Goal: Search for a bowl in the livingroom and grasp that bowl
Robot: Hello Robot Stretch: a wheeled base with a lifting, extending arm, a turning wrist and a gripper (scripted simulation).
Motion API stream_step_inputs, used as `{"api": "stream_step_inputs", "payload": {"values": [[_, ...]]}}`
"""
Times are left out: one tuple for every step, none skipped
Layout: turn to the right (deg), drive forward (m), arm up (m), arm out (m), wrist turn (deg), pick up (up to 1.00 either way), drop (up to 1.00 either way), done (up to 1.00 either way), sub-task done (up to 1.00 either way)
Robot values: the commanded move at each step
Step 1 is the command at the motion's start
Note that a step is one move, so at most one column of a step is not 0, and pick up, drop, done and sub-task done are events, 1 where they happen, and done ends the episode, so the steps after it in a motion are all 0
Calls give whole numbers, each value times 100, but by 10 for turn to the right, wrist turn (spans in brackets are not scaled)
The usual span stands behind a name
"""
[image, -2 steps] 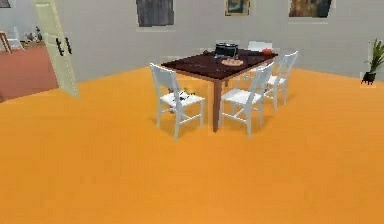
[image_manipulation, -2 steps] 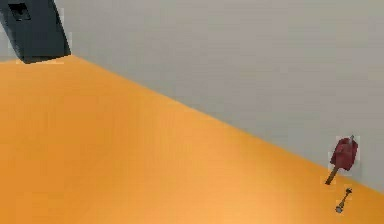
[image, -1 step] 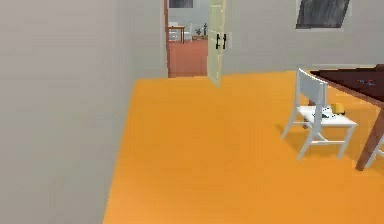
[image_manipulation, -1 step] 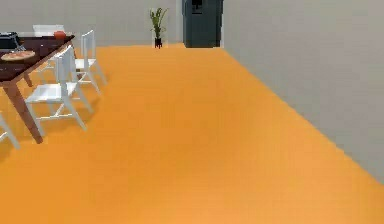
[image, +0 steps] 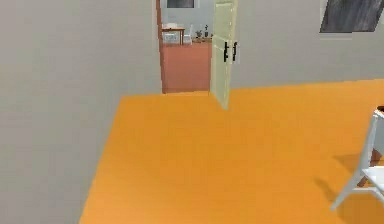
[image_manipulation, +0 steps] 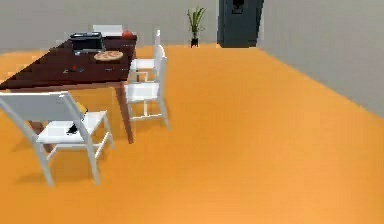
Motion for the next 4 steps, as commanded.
{"api": "stream_step_inputs", "payload": {"values": [[0,100,0,0,0,0,0,0,0],[0,100,0,0,0,0,0,0,0],[0,100,0,0,0,0,0,0,0],[0,35,0,0,0,0,0,0,0]]}}
